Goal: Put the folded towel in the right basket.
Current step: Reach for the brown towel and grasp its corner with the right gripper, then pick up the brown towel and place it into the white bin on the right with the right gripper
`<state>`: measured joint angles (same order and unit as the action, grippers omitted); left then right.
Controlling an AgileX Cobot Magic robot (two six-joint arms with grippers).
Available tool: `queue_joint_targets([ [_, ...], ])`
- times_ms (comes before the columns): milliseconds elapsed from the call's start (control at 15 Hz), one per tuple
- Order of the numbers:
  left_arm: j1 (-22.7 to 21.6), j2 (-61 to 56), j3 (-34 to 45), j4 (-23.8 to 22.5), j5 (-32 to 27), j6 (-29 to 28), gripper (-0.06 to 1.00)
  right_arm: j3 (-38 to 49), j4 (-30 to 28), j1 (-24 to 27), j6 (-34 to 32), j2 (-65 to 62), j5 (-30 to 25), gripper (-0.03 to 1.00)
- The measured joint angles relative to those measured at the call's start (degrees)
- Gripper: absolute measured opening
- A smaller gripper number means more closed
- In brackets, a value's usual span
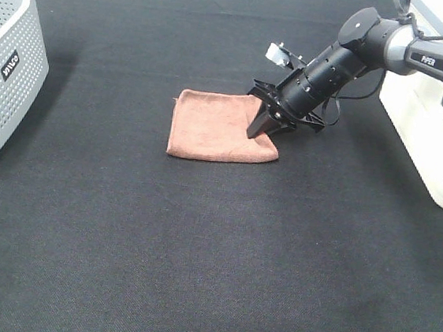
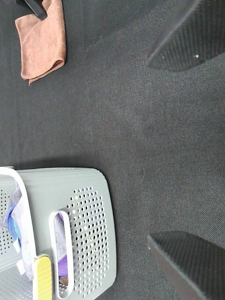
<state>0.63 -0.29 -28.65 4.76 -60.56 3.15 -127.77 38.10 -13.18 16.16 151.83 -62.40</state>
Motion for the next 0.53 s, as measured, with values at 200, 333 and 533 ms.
queue_joint_targets([
  [200, 0.0, 0.0, 0.0, 0.0, 0.0, 0.0, 0.87, -2.6, -0.1, -0.1, 0.0, -0.1, -3.1, 0.02],
  [333, 0.0, 0.0, 0.0, 0.0, 0.0, 0.0, 0.87, -5.1, -0.1, -0.1, 0.0, -2.5, -6.1, 0.02],
  [533, 0.0, 0.0, 0.0, 0.0, 0.0, 0.0, 0.87, -6.1, -0.2, -0.1, -0.1, -5.7, -6.6, 0.02],
])
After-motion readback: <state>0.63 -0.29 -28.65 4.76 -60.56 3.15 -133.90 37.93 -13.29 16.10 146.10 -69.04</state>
